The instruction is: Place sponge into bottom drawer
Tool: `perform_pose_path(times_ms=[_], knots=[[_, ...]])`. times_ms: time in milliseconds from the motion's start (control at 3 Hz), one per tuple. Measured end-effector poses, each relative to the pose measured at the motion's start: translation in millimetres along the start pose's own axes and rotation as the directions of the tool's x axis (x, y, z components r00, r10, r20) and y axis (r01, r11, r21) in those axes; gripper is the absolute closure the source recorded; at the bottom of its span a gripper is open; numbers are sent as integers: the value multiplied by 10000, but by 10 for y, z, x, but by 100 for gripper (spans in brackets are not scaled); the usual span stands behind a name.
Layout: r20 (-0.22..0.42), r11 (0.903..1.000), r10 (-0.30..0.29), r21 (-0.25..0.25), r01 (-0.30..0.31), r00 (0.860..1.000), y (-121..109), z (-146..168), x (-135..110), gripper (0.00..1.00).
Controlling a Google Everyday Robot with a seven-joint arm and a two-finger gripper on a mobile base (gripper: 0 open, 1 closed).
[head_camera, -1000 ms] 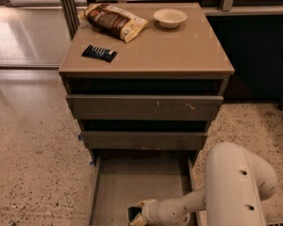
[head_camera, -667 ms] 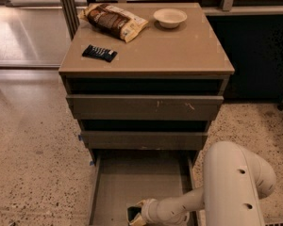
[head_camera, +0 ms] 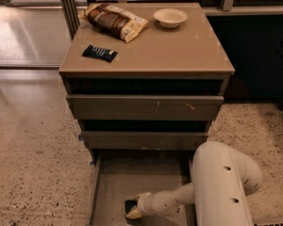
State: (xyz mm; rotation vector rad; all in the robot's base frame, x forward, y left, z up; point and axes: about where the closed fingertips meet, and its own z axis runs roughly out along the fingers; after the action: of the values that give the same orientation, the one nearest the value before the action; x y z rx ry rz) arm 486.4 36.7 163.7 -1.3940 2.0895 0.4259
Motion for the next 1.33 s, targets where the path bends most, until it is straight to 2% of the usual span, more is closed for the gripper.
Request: perform_pose_path(times_ms=[333,667,1000,1333], knots=[[-376,9982,426,443,-409,9984,-561,663,-10,100],[-325,9976,415,559,-397,9986,-632,689,-41,100],[-325,9977,415,558,-397,9986,-632,689,-41,81],[-325,9977,415,558,-397,9986,-632,689,-41,58]])
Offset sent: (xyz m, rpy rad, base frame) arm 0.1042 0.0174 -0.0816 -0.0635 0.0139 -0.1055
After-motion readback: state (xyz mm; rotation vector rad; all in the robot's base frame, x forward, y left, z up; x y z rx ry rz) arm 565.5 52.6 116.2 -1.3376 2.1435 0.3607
